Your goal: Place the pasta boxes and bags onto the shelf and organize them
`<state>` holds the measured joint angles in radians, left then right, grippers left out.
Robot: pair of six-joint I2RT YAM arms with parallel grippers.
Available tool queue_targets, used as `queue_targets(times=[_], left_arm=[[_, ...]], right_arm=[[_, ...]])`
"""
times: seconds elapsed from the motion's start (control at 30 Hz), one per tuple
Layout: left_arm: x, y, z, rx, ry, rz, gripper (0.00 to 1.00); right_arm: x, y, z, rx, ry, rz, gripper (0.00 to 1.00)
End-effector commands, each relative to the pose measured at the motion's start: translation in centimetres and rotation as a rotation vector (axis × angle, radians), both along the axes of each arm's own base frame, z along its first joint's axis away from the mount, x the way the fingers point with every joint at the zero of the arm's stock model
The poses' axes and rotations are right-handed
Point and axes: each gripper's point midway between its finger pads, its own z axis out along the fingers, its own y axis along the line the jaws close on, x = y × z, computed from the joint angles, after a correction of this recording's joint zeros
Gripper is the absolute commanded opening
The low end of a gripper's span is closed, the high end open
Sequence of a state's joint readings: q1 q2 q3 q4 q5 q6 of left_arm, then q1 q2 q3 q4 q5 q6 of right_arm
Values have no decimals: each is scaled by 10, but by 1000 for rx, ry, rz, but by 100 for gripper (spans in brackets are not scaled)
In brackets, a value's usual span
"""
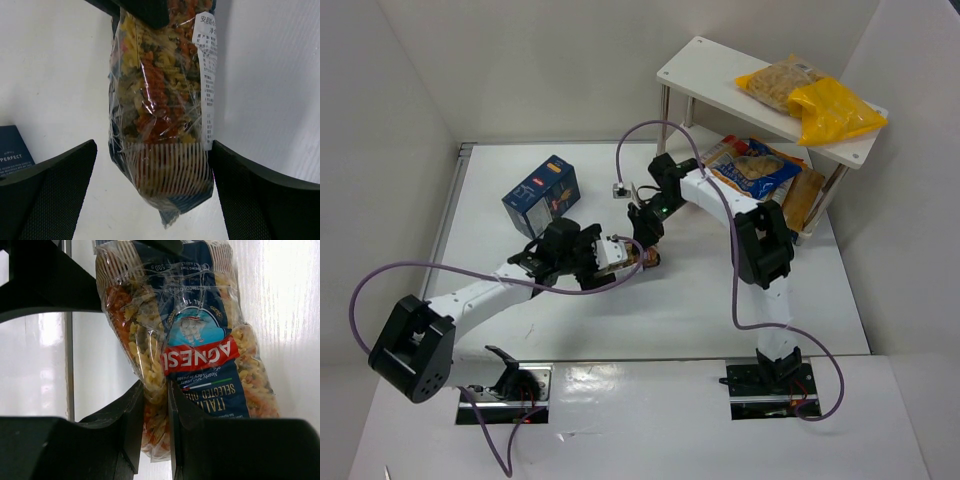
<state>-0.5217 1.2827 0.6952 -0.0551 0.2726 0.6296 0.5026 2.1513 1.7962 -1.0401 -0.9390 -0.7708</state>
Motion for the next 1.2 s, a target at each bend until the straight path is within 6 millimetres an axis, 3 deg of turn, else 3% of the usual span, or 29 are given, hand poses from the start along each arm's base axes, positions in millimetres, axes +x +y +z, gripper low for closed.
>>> queue_targets(times=[0.0, 0.1, 0.37, 0.43, 0.5, 0.53, 0.57, 0.6, 0.67, 0.7, 0.77, 0.8, 0.87, 0.9, 0.97, 1.0, 1.1, 1.13, 1.17], left_arm=[[9, -17, 9, -74, -49, -22, 100], [1, -22, -5, -52, -28, -53, 100], [-1, -27, -18, -31, -17, -69, 100], [0, -29, -19, -28, -26, -69, 92], [4, -32, -17, -33, -22, -64, 58], [6, -33, -18, -29, -15, -64, 18], [13, -33, -15, -31, -27, -36, 0], [12, -33, -15, -36, -20, -29, 0], [18, -31, -6, -46, -23, -3, 0], [22, -28, 5, -73, -4, 23, 0], [21, -25, 20, -135, 41, 34, 0], [24, -26, 28, -153, 45, 25, 0], [19, -25, 41, -193, 71, 8, 0], [22, -20, 41, -206, 82, 26, 0], [24, -20, 56, -249, 82, 15, 0], [24, -14, 57, -260, 110, 30, 0], [21, -13, 68, -303, 140, 7, 0], [24, -10, 72, -313, 138, 10, 0], [19, -13, 75, -324, 158, -13, 0]], right_arm=[[-6, -3, 9, 26, 88, -2, 0], [-2, -4, 11, 37, 85, -4, 0], [-1, -4, 9, 33, 93, -5, 0], [-1, -4, 9, 33, 93, -5, 0], [-2, -4, 9, 30, 100, -10, 0], [-2, -4, 9, 30, 100, -10, 0], [-2, -4, 9, 30, 100, -10, 0], [2, -5, 13, 18, 70, -12, 2], [6, -12, 16, -15, 62, -47, 24], [11, -20, 25, -36, 37, -80, 47], [24, -33, 32, -41, -3, -152, 78], [27, -38, 53, -16, -42, -183, 81], [36, -47, 65, 6, -88, -234, 85], [41, -57, 81, 28, -129, -266, 87], [47, -65, 90, 54, -151, -306, 88], [47, -72, 106, 105, -169, -319, 88], [44, -80, 115, 157, -226, -321, 89], [38, -81, 105, 154, -224, -315, 89], [43, -80, 108, 179, -281, -313, 89]])
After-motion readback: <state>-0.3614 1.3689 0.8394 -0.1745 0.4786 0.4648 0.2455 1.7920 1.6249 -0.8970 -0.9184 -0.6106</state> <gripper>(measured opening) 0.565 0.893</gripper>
